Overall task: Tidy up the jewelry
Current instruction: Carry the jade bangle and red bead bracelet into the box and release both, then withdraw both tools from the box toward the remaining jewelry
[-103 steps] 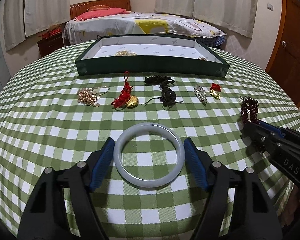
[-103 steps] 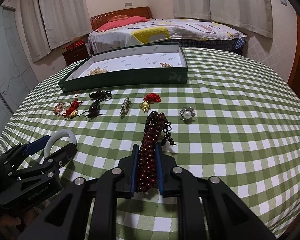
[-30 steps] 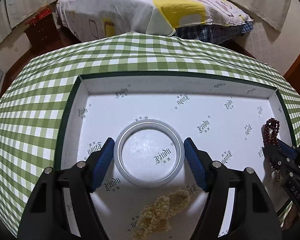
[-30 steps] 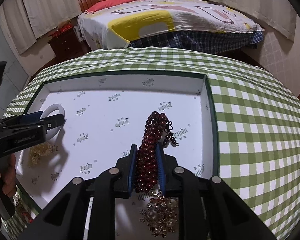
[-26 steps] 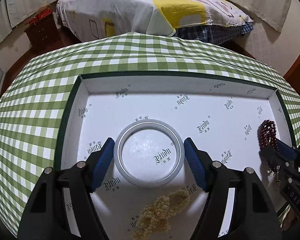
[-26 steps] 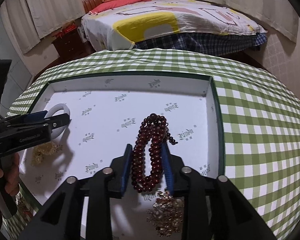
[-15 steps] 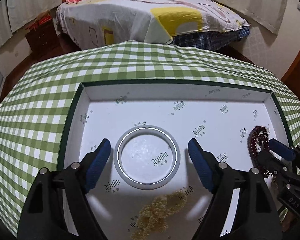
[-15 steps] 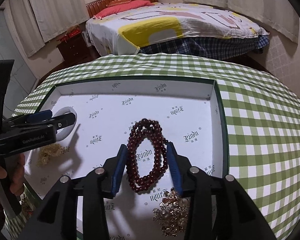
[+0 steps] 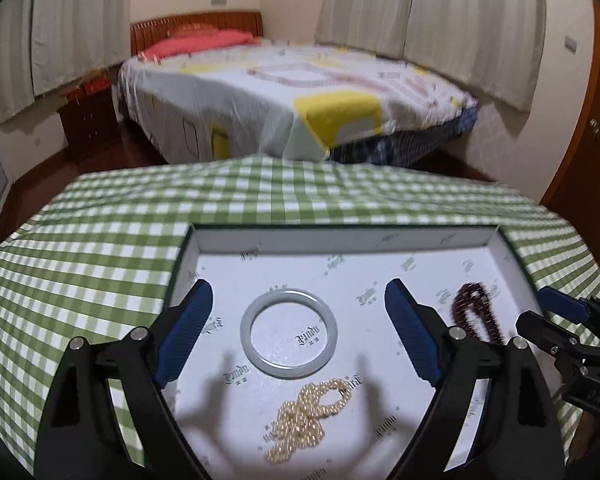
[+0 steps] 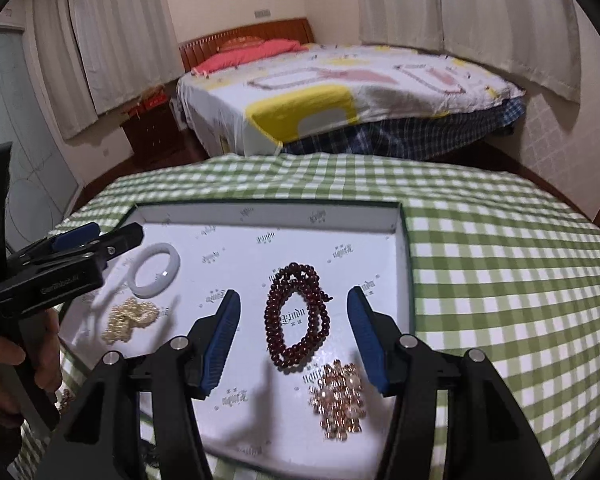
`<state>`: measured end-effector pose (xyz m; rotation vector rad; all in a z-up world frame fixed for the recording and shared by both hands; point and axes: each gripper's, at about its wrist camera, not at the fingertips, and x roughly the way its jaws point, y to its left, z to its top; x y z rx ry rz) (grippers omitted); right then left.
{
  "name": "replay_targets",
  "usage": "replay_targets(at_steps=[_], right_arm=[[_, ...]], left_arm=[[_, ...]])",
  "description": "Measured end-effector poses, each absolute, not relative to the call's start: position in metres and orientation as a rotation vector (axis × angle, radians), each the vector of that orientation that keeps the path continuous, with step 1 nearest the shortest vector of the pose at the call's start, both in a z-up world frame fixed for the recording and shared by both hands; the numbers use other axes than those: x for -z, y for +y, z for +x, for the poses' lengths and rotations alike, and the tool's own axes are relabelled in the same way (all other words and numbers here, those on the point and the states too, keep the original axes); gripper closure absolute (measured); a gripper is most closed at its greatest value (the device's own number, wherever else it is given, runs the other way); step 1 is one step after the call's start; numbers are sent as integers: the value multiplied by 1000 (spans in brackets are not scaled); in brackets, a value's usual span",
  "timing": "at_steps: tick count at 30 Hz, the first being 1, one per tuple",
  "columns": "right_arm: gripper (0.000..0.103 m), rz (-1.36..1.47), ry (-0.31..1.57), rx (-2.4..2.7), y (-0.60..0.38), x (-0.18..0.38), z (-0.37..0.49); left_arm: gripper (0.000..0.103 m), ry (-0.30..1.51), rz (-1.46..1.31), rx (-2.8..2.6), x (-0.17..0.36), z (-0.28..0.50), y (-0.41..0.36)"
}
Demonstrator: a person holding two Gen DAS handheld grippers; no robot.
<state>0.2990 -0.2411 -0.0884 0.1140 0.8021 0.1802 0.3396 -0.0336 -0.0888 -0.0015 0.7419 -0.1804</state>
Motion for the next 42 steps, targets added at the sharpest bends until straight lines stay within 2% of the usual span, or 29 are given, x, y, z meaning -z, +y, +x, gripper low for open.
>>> replay_targets(at_steps=[6, 16, 33, 36, 38, 42], right_arm=[[48, 90, 717, -164, -241, 70, 266], [49, 60, 637, -160, -236, 55, 206], [58, 55, 673, -161, -237, 84, 135], [61, 70, 702, -146, -243, 95, 130], [63, 76, 719, -131, -248, 103, 128], [66, 93, 752, -108, -256, 115, 126]], left_arm=[[17, 624, -31, 152, 63, 296, -17], [17, 554, -26, 126, 46, 230, -8], [19, 560, -45, 99, 66, 144, -2], [20, 585, -55, 96, 75, 133, -1], [25, 599, -55, 95, 80, 127, -2], [25, 628, -62, 89, 93, 118, 1]])
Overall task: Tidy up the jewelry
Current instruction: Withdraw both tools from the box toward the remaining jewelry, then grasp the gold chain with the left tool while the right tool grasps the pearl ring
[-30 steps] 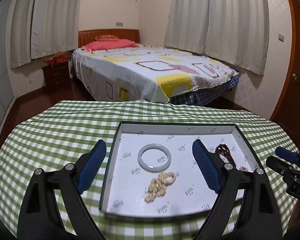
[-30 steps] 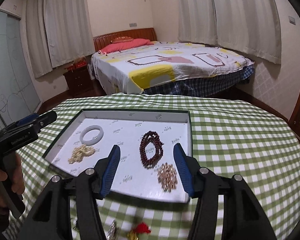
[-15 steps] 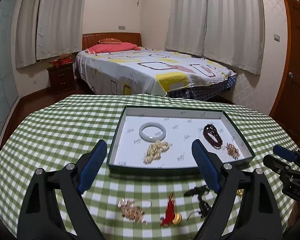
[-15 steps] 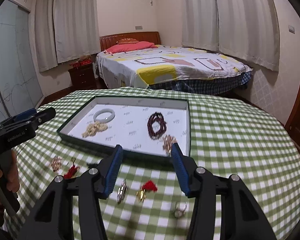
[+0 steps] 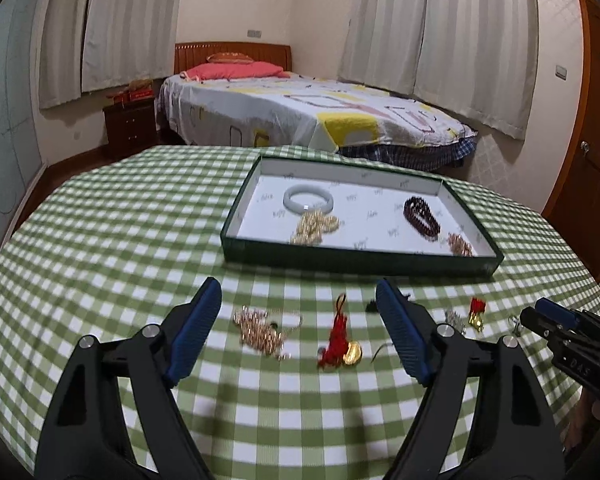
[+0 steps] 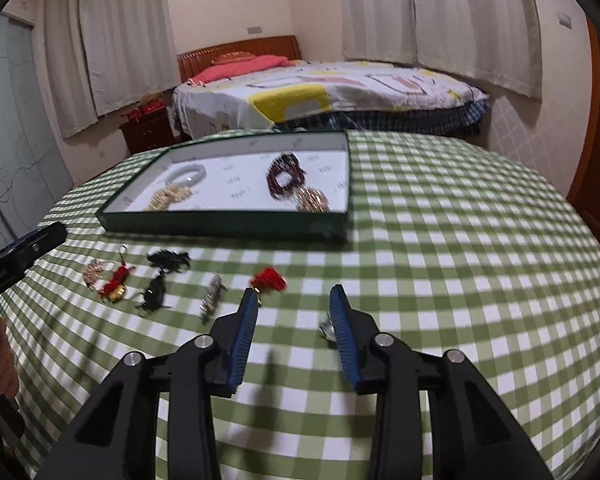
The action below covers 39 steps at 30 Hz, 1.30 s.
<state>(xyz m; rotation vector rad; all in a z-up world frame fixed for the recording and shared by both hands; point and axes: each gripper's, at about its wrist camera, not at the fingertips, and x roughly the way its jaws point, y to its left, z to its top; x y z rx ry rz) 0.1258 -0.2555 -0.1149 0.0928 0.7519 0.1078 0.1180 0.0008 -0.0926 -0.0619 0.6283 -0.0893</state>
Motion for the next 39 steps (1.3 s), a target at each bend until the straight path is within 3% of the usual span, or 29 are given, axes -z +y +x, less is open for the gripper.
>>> replay_targets(at_steps=[19, 35, 39], right_arm=[[81, 78, 873, -29, -262, 140, 139], [82, 74, 865, -63, -256, 140, 137], [82, 73, 864, -66, -255, 140, 138]], left_arm=[[26, 714, -72, 55, 115, 122, 13], [54, 863, -95, 38, 140, 158, 31], [56, 885, -100, 59, 143, 162, 30]])
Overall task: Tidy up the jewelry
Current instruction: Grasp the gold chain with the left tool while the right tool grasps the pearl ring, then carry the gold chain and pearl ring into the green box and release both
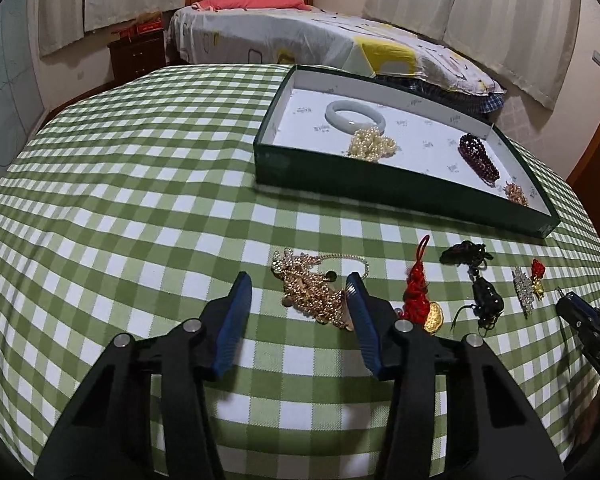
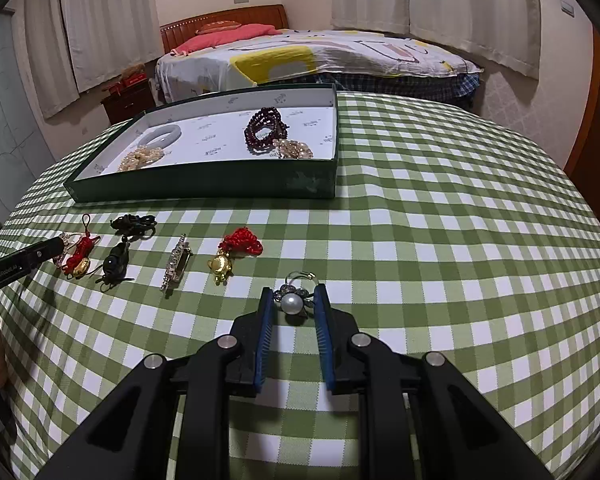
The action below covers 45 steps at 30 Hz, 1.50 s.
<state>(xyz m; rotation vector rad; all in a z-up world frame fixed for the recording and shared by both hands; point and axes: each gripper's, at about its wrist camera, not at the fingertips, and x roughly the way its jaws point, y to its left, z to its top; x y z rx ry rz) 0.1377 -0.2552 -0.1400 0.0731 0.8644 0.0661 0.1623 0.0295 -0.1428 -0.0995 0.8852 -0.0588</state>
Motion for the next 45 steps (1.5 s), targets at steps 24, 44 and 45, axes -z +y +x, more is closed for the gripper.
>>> replay_targets(at_steps=[24, 44, 45], right_arm=[[82, 78, 863, -68, -256, 141, 138], [82, 96, 827, -83, -250, 131, 137], [82, 96, 823, -84, -249, 130, 137]], left_arm=[[82, 887, -103, 102, 143, 162, 28], [93, 773, -103, 113, 112, 145, 29], [93, 765, -102, 117, 109, 144, 28]])
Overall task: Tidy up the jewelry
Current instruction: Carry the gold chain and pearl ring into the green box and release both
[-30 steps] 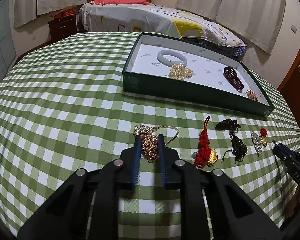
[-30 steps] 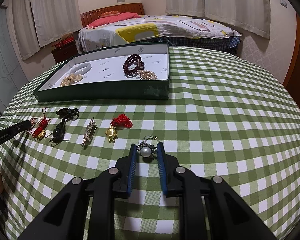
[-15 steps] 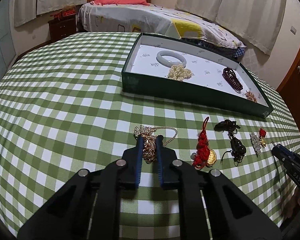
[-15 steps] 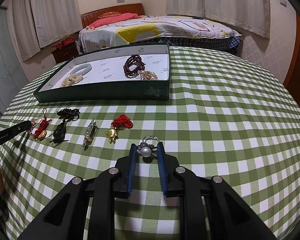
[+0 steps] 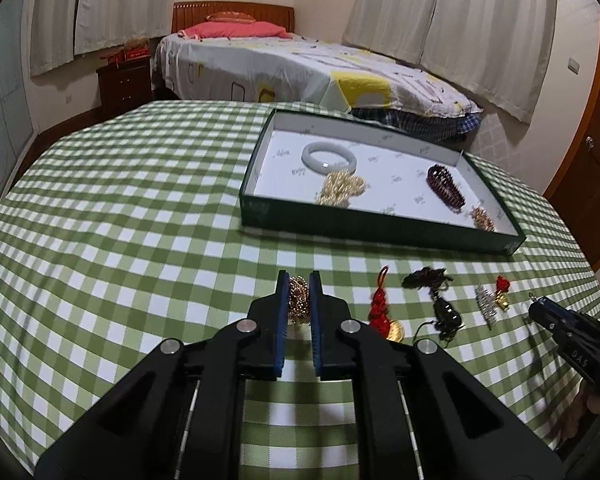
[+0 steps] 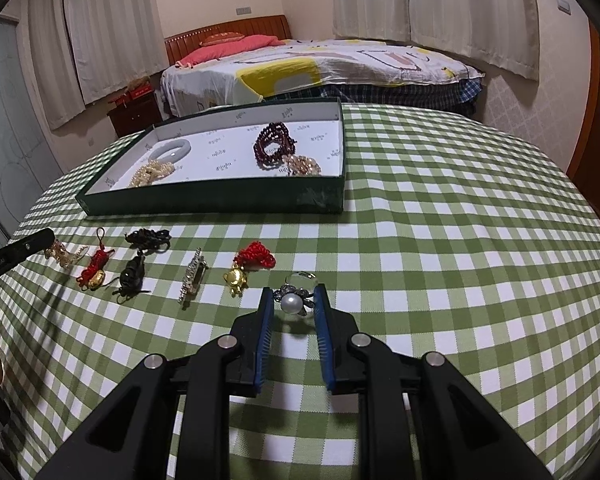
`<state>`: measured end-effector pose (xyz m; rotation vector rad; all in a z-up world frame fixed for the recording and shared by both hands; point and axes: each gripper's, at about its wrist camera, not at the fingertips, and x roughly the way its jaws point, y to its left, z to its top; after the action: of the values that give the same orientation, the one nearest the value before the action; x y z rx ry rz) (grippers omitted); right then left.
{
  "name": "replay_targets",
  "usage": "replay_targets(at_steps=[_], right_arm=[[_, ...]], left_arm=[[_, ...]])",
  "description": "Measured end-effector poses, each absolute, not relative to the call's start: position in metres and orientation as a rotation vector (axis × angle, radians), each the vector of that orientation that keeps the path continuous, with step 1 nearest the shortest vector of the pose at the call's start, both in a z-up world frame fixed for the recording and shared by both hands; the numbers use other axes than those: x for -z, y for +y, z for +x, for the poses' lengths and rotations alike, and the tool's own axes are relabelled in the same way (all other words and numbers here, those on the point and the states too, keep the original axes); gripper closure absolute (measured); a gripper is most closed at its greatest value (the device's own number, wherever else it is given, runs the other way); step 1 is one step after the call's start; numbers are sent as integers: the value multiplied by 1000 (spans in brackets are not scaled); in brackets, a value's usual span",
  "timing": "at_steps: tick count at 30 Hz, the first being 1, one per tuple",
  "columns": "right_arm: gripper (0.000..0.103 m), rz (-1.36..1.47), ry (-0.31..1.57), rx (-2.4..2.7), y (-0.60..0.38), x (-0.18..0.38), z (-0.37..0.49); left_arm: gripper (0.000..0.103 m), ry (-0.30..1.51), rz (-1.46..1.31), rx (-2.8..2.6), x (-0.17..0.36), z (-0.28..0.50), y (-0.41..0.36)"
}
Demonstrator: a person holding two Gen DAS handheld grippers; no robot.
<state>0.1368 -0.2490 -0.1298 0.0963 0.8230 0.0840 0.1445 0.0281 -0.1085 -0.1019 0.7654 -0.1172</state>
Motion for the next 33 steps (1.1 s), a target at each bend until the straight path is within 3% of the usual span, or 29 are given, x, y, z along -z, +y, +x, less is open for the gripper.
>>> replay_targets(at_steps=[19, 33], right_arm=[[82, 118, 662, -158, -241, 66, 142], [82, 80, 491, -171, -241, 19, 203]], left_arm=[[93, 607, -95, 222, 38, 145, -1], [93, 487, -62, 288, 5, 209, -48]])
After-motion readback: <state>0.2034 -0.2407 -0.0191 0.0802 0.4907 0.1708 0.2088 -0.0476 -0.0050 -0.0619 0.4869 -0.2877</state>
